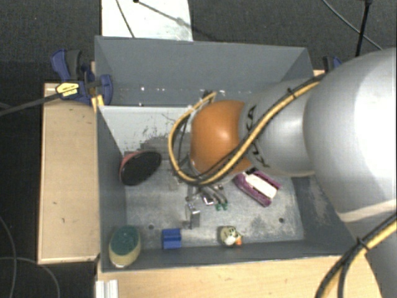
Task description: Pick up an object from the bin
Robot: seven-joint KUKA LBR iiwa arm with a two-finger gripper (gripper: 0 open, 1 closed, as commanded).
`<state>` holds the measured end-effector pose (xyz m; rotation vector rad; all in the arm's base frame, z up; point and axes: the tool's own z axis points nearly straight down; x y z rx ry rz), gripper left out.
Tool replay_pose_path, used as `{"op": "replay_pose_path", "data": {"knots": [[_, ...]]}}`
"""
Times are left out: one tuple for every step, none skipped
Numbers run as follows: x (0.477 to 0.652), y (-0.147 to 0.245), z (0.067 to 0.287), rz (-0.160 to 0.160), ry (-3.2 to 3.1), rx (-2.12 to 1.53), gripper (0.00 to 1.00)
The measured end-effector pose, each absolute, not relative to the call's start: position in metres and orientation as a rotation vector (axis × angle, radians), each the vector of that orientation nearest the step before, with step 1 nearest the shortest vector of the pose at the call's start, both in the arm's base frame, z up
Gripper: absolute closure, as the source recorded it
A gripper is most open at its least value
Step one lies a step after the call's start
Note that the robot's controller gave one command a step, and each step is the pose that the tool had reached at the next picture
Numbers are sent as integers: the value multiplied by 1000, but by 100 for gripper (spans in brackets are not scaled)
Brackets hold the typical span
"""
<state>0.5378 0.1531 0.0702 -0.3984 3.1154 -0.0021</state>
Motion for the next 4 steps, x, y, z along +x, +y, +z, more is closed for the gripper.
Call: {"op": "replay_pose_path", "data": {"knots": [[481, 197, 72, 1, 2966, -997, 0], [477, 158, 101, 1, 3009, -884, 0], [481, 234, 72, 6, 3048, -695, 0], [479, 232, 72, 4, 3058, -690, 100]]}}
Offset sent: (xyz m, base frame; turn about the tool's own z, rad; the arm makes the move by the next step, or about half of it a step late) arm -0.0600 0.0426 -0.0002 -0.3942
